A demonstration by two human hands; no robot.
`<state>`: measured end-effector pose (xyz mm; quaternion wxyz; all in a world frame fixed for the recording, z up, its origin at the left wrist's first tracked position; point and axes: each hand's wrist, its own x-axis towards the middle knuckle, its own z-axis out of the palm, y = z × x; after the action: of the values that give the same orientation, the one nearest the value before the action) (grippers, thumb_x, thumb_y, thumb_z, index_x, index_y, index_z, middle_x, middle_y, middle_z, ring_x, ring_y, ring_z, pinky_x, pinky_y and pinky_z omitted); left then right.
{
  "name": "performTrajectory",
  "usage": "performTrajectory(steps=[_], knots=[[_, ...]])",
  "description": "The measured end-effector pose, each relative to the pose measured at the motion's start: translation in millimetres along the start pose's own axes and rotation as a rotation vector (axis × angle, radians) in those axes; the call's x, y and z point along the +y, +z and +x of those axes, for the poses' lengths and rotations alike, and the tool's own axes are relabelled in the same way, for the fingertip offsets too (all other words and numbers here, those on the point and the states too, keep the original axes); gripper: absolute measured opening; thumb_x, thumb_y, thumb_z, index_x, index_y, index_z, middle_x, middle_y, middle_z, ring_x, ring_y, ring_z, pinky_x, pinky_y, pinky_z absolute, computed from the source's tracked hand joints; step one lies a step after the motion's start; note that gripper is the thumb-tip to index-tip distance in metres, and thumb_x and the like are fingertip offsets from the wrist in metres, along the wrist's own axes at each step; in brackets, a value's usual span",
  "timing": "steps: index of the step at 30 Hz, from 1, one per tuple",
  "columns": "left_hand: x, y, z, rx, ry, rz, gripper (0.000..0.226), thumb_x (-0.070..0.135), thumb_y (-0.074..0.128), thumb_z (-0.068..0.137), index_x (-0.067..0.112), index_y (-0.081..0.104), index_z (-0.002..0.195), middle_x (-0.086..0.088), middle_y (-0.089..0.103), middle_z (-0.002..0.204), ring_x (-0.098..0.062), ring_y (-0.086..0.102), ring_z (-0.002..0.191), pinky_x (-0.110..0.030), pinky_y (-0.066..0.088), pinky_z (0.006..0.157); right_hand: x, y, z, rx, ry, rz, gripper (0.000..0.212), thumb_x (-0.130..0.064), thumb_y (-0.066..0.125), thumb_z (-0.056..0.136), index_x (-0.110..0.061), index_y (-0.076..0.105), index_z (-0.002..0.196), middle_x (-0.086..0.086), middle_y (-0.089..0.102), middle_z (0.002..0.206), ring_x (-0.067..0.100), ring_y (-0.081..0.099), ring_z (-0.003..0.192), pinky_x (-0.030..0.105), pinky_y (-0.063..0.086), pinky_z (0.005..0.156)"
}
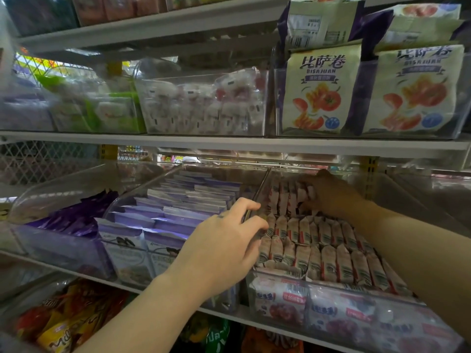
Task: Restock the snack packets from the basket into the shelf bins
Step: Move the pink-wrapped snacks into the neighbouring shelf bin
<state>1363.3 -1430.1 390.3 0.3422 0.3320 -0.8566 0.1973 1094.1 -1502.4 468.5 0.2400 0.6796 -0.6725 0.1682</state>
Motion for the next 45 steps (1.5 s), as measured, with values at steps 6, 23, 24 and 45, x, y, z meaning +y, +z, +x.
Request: performTrajectory(steps=[6,23,24,45], knots=[[0.6,0.6,1.0,-0.003,-0.005,0.019,0.03,0.039,0.043,0.096,0.034,0.051,0.125,0.011,0.03,0.142,-0.004,0.046,0.074,-0.017,0.03,0.058,3.9,8.4,-3.5,-0.077,-0.033,0.003,0.091,-0.053,0.072,0.075,-0.027,0.023,0.147,0.008,0.025,0.145,0.033,0.041,0.127,0.042,0.037,0.105],[0.5,1.9,1.3,0.011,-0.009,0.042,0.031,0.038,0.044,0.095,0.033,0.052,0.124,0.011,0.032,0.142,-0.005,0.038,0.069,-0.019,0.03,0.059,1.0,-22.9,-4.6,-0.193,0.198,0.187,0.061,-0.014,0.072,0.08,-0.008,0.045,0.135,0.011,0.052,0.131,0.028,0.051,0.117,0.034,0.045,0.096],[0.7,1.6,0.6,0.014,-0.008,0.034,0.03,0.037,0.045,0.095,0.032,0.054,0.123,0.011,0.033,0.142,-0.004,0.038,0.069,-0.019,0.03,0.059,-2.5,-19.8,-5.7,-0.168,0.215,0.155,0.052,-0.012,0.069,0.082,-0.006,0.05,0.13,0.013,0.055,0.127,0.028,0.053,0.113,0.034,0.048,0.094],[1.4,3.3,-2.5,-0.005,-0.014,0.066,0.031,0.04,0.042,0.095,0.035,0.051,0.125,0.011,0.027,0.147,-0.006,0.034,0.064,-0.018,0.03,0.06,9.8,-0.1,-11.0,-0.002,0.214,0.324,0.071,-0.023,0.081,0.073,-0.013,0.049,0.136,0.008,0.054,0.135,0.027,0.049,0.123,0.03,0.039,0.099]])
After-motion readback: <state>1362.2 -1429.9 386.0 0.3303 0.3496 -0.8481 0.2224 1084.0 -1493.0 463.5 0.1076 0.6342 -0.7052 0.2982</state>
